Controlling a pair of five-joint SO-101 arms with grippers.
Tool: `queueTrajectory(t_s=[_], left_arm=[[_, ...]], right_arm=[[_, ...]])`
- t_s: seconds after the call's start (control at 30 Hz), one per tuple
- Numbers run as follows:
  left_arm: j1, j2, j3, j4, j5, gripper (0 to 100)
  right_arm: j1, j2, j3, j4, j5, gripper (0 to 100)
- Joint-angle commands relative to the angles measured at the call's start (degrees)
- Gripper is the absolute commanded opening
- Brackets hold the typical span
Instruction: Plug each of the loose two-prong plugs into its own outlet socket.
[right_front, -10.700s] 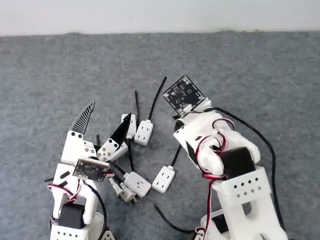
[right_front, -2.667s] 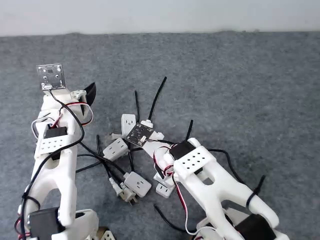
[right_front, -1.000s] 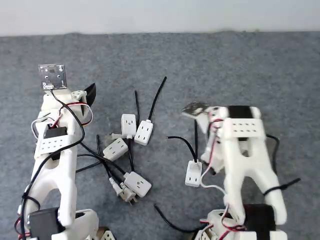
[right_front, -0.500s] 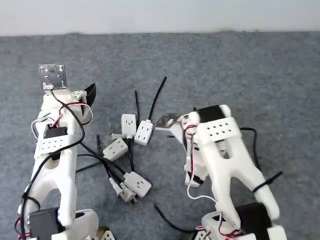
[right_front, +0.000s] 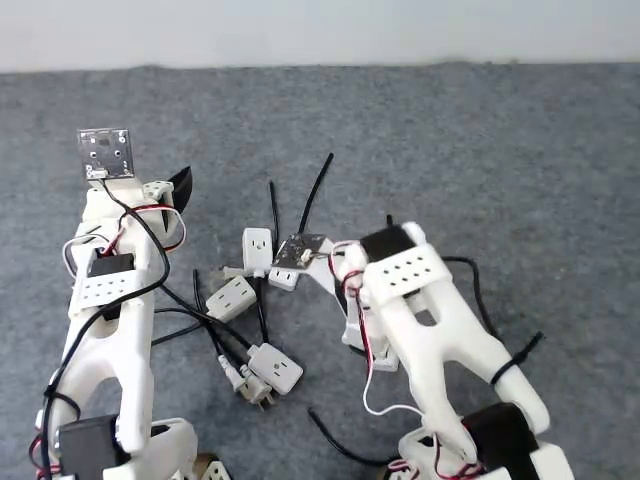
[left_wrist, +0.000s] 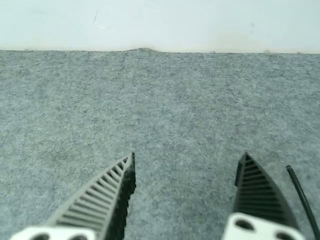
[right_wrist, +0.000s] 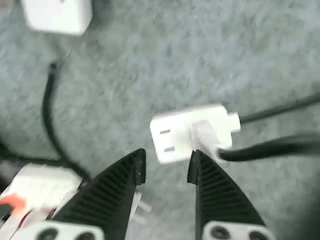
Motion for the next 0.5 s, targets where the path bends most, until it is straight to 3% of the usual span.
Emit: queueTrajectory(t_s=[0.0, 0.2, 0.47], left_arm=[[0.09, -0.26, -0.31, -1.32, -0.7, 31], [0.09, -0.26, -0.31, -1.41, -0.7, 31], [0.09, -0.26, -0.31, -1.41, -0.7, 31]], right_arm=[[0.04, -0.22, 7.21, -10.59, 0.88, 14.8], [2.24, -0.22, 15.03, -16.04, 5.45, 14.7], [17.45, -0.22, 16.26, -24.66, 6.07, 14.7]])
